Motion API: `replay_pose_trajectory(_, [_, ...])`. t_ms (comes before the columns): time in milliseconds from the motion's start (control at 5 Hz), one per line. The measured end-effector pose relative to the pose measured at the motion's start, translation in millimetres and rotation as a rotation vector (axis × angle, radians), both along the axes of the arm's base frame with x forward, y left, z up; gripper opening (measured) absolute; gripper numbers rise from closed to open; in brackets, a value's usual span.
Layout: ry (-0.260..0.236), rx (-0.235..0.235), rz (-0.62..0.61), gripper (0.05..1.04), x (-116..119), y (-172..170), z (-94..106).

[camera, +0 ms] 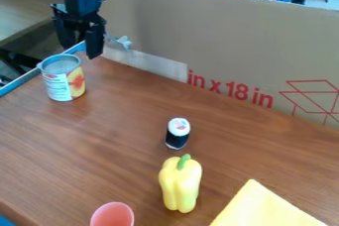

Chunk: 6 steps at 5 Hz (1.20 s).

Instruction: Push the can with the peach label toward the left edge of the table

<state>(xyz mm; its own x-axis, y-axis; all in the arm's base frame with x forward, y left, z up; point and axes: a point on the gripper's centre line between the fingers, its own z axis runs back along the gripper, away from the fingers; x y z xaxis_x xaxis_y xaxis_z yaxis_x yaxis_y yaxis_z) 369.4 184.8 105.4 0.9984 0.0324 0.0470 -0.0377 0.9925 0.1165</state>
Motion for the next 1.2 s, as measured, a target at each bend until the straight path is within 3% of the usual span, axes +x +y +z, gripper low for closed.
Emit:
replay_pose_trajectory(400, [-0.096, -0.037, 0.054, 1.002, 22, 36, -3.2])
replay_pose_trajectory(600, [-0.095, -0.072, 0.111, 1.002, 28, 49, -23.7])
replay_pose_trajectory(800, [-0.083, -0.067, 0.156, 1.003, 24, 52, -41.6])
replay_pose_trajectory(1000, [-0.032, -0.069, 0.192, 1.003, 12, 47, -60.9])
replay_pose_trajectory(1200, [0.05, -0.081, 0.212, 1.001, -13, 34, -73.9])
